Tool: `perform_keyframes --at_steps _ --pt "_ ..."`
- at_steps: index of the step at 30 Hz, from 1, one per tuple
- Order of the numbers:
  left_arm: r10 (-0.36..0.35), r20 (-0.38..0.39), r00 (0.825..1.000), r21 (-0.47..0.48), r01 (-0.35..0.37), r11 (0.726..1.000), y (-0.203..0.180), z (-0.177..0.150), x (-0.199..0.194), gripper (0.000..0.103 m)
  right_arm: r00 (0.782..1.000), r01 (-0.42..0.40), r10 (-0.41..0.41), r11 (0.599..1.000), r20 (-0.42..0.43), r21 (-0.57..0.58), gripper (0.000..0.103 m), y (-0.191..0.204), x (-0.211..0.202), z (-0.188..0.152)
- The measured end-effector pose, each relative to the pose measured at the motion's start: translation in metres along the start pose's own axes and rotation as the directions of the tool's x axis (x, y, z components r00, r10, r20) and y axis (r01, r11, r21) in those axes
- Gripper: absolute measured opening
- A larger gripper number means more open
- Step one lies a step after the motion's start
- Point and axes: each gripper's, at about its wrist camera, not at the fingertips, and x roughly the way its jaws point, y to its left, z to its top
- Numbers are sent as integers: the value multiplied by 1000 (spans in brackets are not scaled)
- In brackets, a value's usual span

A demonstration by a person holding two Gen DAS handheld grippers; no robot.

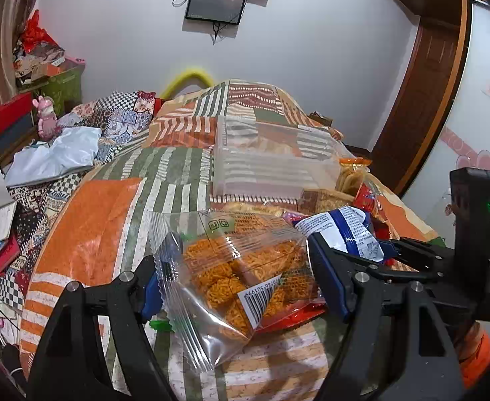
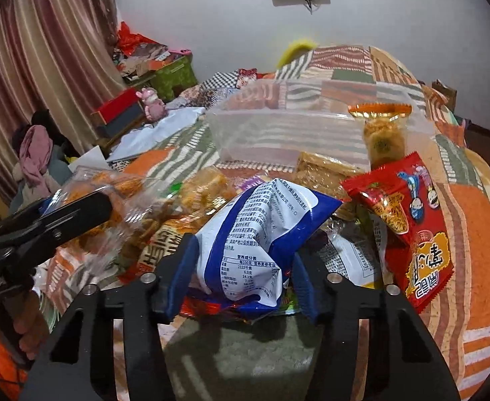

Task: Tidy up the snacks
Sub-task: 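Put the white-blue bag in the box with the right tool while the left drops snacks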

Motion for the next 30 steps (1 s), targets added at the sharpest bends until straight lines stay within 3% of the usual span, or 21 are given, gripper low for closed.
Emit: perform_keyframes --at_steps 8,18,30 --pt "0 31 1000 18 0 1000 -12 21 -5 76 996 5 -3 1000 91 -19 47 -4 -26 19" --pt "-2 65 998 61 -2 998 -36 65 10 76 976 48 -43 999 214 -15 45 -26 -57 59" --pt "-10 66 998 101 3 995 -57 123 64 76 966 70 -69 998 248 6 44 -62 -49 109"
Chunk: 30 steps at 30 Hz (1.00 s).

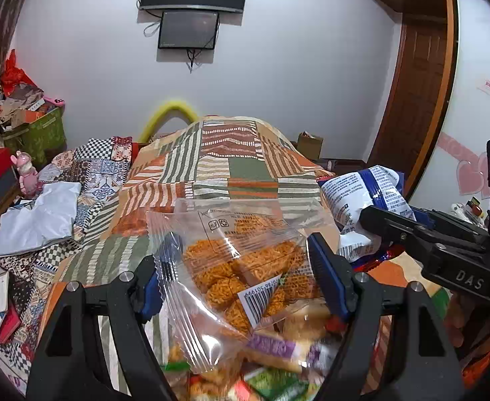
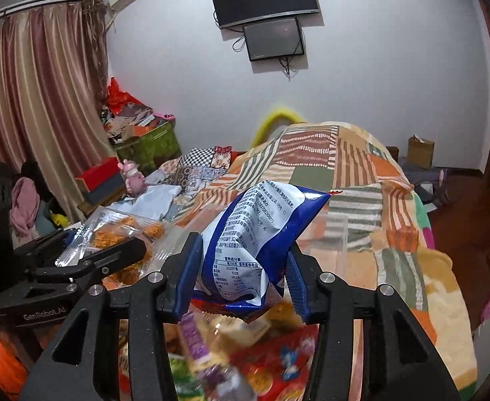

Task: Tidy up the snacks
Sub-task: 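Put the white-blue bag in the box with the right tool while the left drops snacks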

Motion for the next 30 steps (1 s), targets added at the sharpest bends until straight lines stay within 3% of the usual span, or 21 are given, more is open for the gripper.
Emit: perform_keyframes --at_steps 7,15,19,23,30 --pt "23 -58 998 -9 -24 1000 9 17 56 76 998 25 -26 999 -49 -29 44 -14 35 14" --pt "28 -177 984 -11 -31 999 26 21 117 76 982 22 -29 999 -187 -41 44 -38 86 13" --pt "19 -251 968 0 -20 1000 28 18 142 76 959 -3 -16 998 -285 -65 33 -43 106 8" --pt "48 -297 954 64 -30 997 20 13 160 76 936 -40 11 996 -353 -74 33 -46 115 5" --pt "3 -382 924 38 13 999 20 5 177 77 937 -16 -17 996 -349 -92 33 -49 113 -1"
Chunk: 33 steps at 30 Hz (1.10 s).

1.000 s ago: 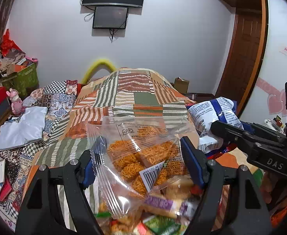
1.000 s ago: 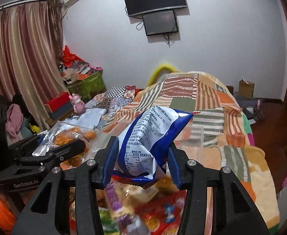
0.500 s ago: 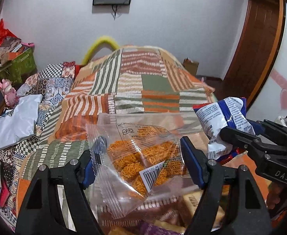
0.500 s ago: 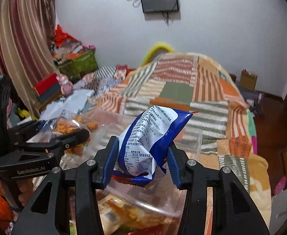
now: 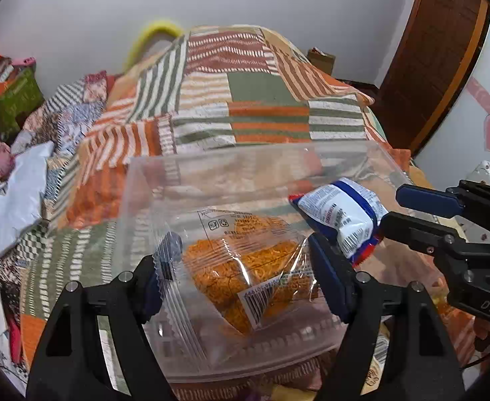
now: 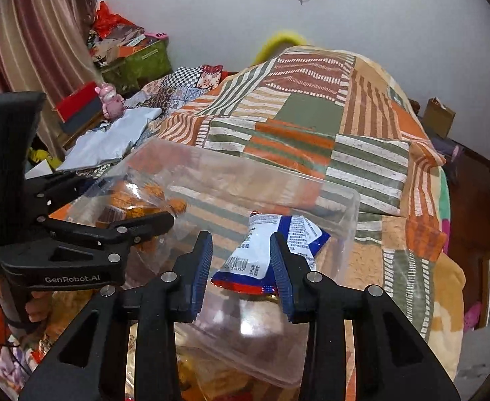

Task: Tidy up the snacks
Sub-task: 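Put the white-blue bag in the box with the right tool while the left drops snacks, then grasp the red cartoon bag with the right tool while the left grasps puffs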

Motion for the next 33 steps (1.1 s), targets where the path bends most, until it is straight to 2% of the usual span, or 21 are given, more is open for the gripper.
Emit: perform_keyframes --at_steps 4,8,10,14,22,26,33 --pt "-5 -21 1000 -8 5 1000 -1 -3 2 78 1000 12 -12 1000 20 3 41 0 -7 -5" --pt "9 -14 1000 -14 -10 1000 -2 -6 -7 79 999 25 -25 1000 48 0 46 3 -19 -11" --pt "0 -7 1000 -20 0 1000 -2 -7 -14 79 997 33 -32 999 67 -4 52 6 -29 -15" --pt "0 36 999 -19 1 1000 -2 -13 -41 80 991 54 -52 998 127 -9 65 12 -52 -22" --pt "44 150 988 13 -46 999 -2 -41 -103 94 974 66 -61 998 218 -18 80 26 -91 -43" --pt "54 158 986 15 -57 998 2 -66 -120 97 970 57 -54 998 237 -6 82 28 -100 -58" --pt "62 115 991 39 -67 997 0 -108 -114 97 977 48 -50 999 210 13 83 32 -99 -91"
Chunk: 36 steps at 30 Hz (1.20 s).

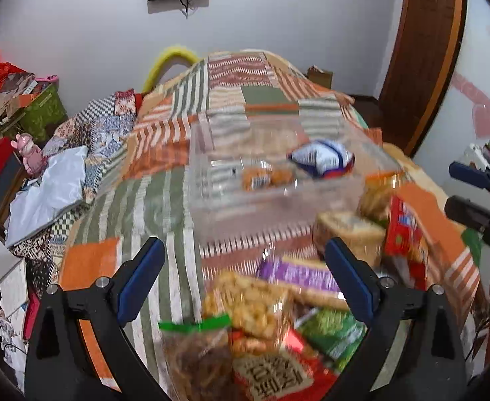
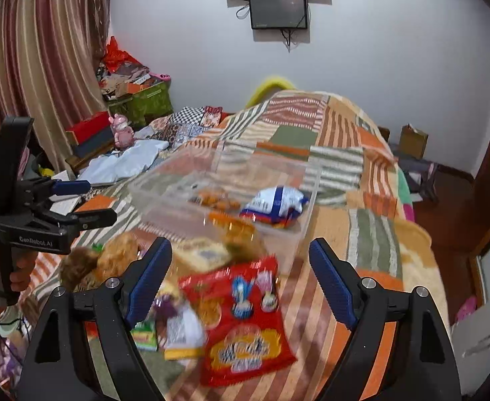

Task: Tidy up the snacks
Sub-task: 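Grasp the red cartoon bag with the right tool while the left grasps puffs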

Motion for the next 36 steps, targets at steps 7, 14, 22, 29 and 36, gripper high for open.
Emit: perform_keyframes --at_steps 7,14,22,29,36 --pt "-16 -66 998 -19 15 1000 5 -38 19 97 998 6 -4 1000 -60 30 85 -3 8 -35" --pt "-40 -110 993 -44 35 998 12 -51 38 97 989 -6 18 997 -150 80 85 -11 33 -57" --pt "-97 -137 986 -86 86 993 17 -47 57 83 979 -38 62 991 -196 125 84 -16 50 -70" --pt "-101 -113 988 -85 92 992 15 -49 57 80 981 -50 81 983 -176 174 71 -20 45 -74" --pt "-94 -79 992 -85 87 993 14 -52 43 79 988 -27 51 986 -148 164 71 -18 32 -76"
